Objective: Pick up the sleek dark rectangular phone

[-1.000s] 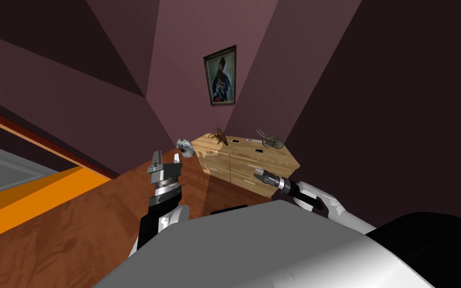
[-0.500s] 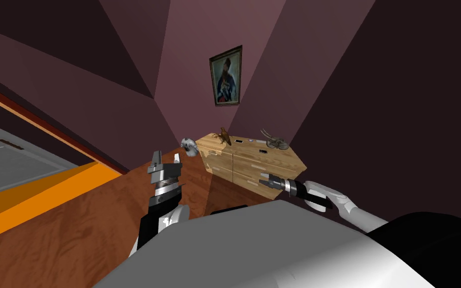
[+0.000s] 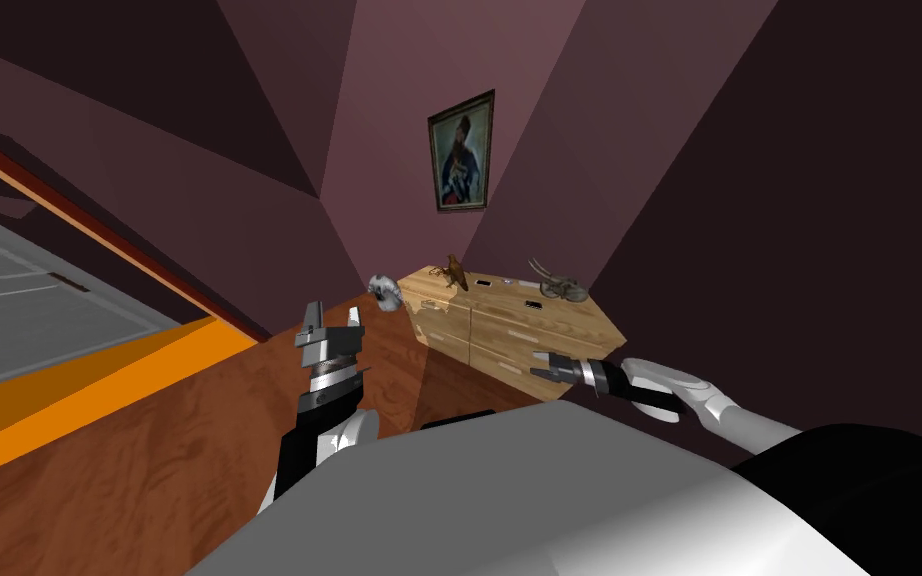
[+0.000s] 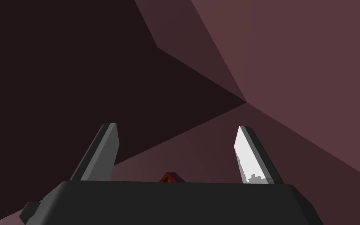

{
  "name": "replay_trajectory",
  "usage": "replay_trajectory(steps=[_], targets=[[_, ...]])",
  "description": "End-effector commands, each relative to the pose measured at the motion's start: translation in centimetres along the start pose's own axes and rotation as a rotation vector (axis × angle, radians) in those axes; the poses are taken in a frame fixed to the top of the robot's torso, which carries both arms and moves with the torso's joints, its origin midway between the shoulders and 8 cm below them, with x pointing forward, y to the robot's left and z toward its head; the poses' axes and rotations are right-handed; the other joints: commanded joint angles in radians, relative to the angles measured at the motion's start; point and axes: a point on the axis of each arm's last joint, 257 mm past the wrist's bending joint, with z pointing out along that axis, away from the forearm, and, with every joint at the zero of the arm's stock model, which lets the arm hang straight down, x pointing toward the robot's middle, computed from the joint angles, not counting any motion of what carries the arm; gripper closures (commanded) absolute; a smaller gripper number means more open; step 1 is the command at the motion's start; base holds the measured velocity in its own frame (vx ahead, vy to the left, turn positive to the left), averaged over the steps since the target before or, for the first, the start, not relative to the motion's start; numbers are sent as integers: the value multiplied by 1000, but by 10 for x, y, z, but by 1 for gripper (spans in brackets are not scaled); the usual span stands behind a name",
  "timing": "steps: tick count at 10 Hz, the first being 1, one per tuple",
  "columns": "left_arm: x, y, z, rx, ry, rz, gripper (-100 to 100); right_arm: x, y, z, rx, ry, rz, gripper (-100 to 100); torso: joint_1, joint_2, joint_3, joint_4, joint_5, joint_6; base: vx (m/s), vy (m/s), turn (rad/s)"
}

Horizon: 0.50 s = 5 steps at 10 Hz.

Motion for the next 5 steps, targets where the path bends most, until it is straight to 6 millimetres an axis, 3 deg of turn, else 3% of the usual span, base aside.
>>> replay_trajectory(steps=[1,2,3,4,5], targets=[[0,0,0,0,0,0,0,9,-12,-16,19,60,-25,-100,0,0,0,0,0,0,17,41,59],[0,0,0,0,0,0,0,27,-23,-30,43,126,-39,-100,0,0,0,0,0,0,32,48,114],[0,0,0,0,0,0,0,25,-28,-37,49,150,-55,-100,0,-1,0,0,0,0,40,33,66],[0,0,0,0,0,0,0,42,-40,-54,75,216,-69,-100,-1,-1,-1,0,0,0,48,42,109],[0,0,0,0,0,0,0,40,-43,-60,79,237,-84,-100,0,-2,-1,0,0,0,36,35,67]])
